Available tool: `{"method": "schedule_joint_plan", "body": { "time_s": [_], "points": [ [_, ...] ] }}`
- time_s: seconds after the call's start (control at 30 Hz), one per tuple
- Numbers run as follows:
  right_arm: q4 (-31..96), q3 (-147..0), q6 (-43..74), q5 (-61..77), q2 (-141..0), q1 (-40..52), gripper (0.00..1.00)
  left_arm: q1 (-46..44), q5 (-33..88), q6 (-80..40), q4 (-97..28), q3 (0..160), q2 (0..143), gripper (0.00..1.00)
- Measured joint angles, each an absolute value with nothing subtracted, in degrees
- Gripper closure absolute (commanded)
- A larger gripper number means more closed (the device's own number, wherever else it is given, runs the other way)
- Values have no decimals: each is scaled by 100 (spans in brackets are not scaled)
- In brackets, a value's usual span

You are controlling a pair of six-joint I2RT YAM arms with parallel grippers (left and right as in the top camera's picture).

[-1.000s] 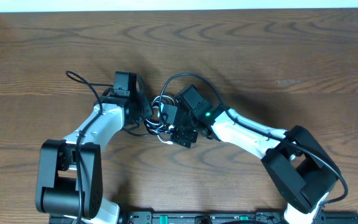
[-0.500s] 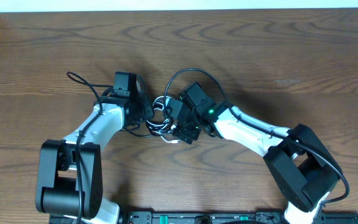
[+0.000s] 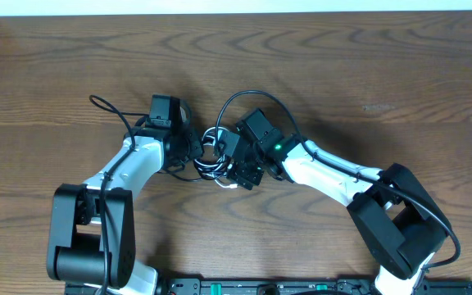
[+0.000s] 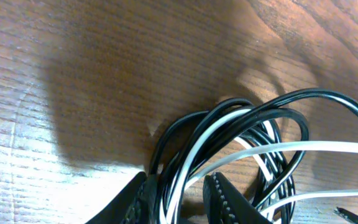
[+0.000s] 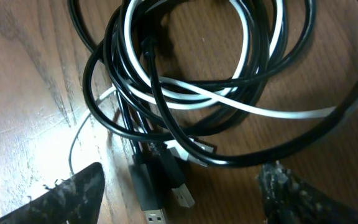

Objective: Untangle cables

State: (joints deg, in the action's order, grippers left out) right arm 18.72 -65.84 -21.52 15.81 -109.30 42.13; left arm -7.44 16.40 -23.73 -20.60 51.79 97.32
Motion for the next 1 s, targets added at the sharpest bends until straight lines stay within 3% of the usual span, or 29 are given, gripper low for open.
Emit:
{"method": "schedule_joint_plan", "body": {
  "time_s": [0.7, 1.0],
  "points": [
    [1925, -6549, -2150, 1883, -11220, 4211, 47, -1190, 1601, -2206, -2010, 5179, 9732, 69],
    [1949, -6532, -2150, 1970, -11220, 4219, 42, -1194, 1466, -2200, -2058, 5179, 9732, 69]
  ]
}}
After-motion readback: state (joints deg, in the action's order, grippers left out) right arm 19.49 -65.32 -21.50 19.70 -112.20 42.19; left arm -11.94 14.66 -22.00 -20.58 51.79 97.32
